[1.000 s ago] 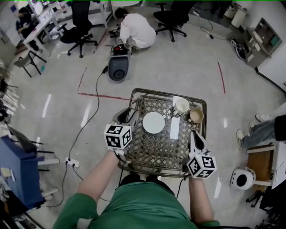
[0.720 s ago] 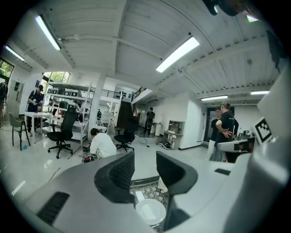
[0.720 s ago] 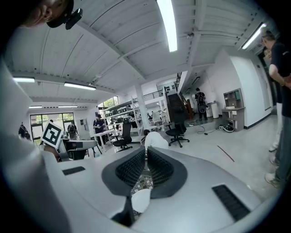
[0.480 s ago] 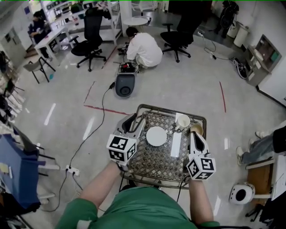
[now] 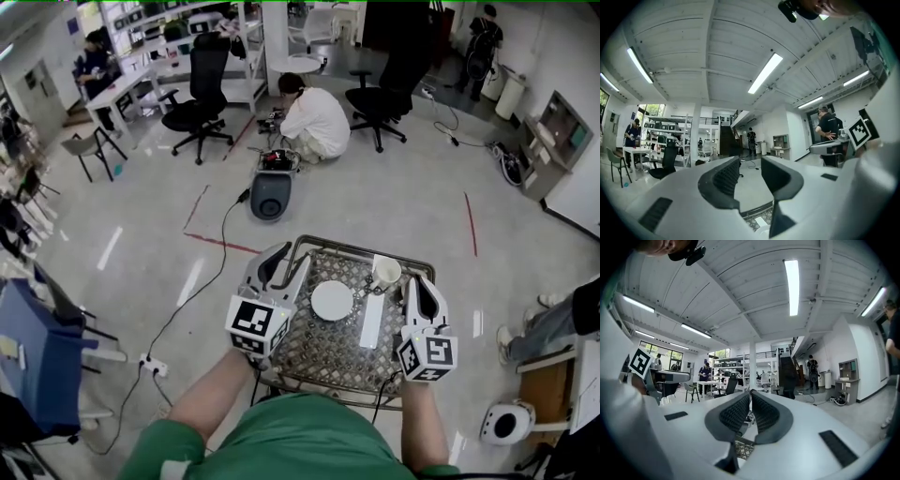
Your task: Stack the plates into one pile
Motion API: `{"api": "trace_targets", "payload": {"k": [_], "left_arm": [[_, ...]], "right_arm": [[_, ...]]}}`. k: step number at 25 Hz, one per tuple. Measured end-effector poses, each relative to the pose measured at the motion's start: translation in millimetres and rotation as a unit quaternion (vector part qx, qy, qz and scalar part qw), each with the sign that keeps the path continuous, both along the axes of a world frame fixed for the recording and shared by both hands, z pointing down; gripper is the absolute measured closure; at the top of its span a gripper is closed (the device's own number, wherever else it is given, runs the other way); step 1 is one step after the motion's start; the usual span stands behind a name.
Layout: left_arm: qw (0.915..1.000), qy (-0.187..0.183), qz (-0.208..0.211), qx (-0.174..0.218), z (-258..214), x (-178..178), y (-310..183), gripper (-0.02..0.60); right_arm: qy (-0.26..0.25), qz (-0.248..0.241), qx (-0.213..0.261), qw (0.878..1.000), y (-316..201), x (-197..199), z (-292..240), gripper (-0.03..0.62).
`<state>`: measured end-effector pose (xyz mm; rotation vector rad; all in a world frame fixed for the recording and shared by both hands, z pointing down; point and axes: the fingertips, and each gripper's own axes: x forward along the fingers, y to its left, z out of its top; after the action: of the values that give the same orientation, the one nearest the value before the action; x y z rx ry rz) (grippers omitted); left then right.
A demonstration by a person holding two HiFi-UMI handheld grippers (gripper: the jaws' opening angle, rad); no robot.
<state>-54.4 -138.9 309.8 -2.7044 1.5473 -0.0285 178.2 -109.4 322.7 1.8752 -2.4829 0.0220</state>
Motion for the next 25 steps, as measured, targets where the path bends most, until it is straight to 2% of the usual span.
{"api": "trace_targets", "payload": {"k": [10,25], "left_arm": [[0.9987,-0.028,-0.011,0.041,-17.0,-0.8,6.9,0.424],[0.9980,-0.030,-0.013,0.053,-22.7,10.1,4.2,0.425]], "right_arm": [[0.026,-0.007,0.037,0.999,0.3,-4.4,-17.4,0.557],[0.032,-0.014,0.049,0.998,-3.4,0.3,-22.8,0.557]]}}
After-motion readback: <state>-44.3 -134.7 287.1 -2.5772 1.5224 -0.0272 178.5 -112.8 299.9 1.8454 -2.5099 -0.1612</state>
